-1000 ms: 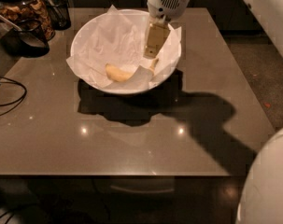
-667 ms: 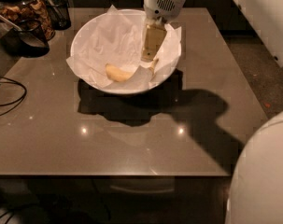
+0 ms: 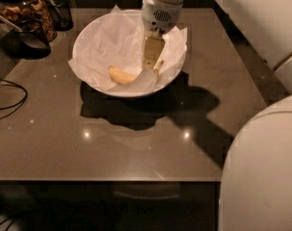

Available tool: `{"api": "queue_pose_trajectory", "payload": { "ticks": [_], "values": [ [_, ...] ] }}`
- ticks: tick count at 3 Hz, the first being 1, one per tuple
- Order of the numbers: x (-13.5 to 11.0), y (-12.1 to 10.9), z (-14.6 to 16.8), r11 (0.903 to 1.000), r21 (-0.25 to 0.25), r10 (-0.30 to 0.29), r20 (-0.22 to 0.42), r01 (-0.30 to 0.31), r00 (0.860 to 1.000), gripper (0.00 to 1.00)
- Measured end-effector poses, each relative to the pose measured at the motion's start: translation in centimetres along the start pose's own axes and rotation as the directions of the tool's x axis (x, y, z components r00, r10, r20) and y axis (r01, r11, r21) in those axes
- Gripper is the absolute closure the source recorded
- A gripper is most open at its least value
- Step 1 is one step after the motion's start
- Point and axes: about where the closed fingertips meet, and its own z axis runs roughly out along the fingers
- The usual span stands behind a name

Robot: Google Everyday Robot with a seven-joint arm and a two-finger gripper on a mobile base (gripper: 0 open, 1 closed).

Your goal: Pick banana from white bowl

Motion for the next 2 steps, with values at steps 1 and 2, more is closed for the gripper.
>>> {"api": "queue_pose_trajectory", "payload": {
  "ticks": [1,2],
  "values": [
    [0.0,0.1,1.6,0.9995,-0.027,-0.014,-0.02,0.014,1.0,0.47],
    [0.1,0.3,3.1,0.9986,-0.051,-0.02,-0.038,0.018,0.999,0.47]
  ]
}}
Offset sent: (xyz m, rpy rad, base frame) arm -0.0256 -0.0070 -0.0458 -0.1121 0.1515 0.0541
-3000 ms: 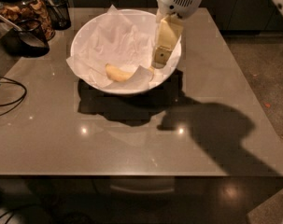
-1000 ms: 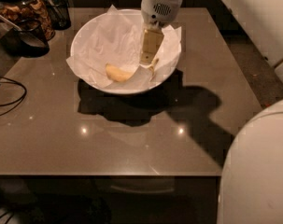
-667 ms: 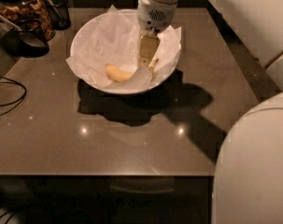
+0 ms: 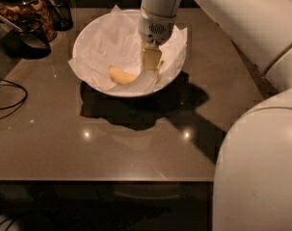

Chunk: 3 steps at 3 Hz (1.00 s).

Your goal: Pick banana from white bowl

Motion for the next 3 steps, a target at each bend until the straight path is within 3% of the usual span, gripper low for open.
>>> {"api": "queue_pose_trajectory", "payload": {
  "ticks": [3],
  "values": [
    [-0.3,-0.4,2.5,0.9991,-0.027,-0.034,-0.061,0.033,0.998,0.47]
  ]
}}
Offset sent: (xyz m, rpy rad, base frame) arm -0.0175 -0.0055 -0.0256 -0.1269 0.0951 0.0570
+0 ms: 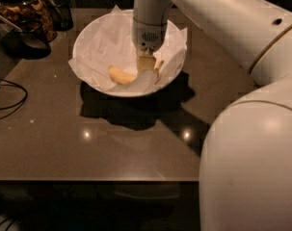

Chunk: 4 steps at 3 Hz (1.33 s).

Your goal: Pick banana from white bowl

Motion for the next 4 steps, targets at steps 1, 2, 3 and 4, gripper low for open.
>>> {"api": "queue_pose_trajectory", "payload": {
  "ticks": [1,2,3,4],
  "values": [
    [-0.2,-0.3,0.4,0.9999,-0.003,-0.011,-0.01,0.011,1.0,0.49],
    [-0.3,-0.7,0.6,0.9997,-0.005,-0.023,-0.01,0.023,1.0,0.48],
    [-0.4,-0.9,0.9,0.9994,-0.009,-0.033,-0.012,0.033,0.999,0.47],
    [-0.7,-0.9,1.5,0.9987,-0.021,-0.046,-0.017,0.046,0.999,0.47]
  ]
}}
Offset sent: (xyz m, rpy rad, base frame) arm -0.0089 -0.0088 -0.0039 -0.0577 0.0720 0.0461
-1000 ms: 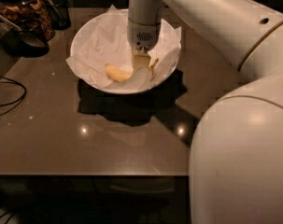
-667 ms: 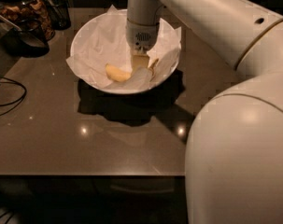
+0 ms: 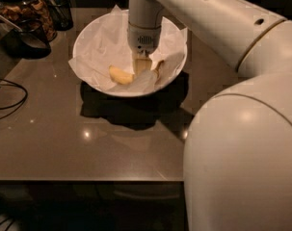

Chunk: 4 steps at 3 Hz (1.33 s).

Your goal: Pick banana from white bowl

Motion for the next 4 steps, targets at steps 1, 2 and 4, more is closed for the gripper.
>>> {"api": "queue_pose_trajectory", "payload": {
  "ticks": [1,2,4],
  "values": [
    [0.0,-0.1,0.3,1.0,-0.005,-0.003,-0.002,0.003,1.0,0.45],
    [-0.1,-0.1,0.8,0.9998,-0.017,-0.007,-0.002,0.007,1.0,0.44],
    [-0.2,-0.3,1.8,0.9993,-0.036,-0.008,-0.005,0.008,1.0,0.46]
  ]
}}
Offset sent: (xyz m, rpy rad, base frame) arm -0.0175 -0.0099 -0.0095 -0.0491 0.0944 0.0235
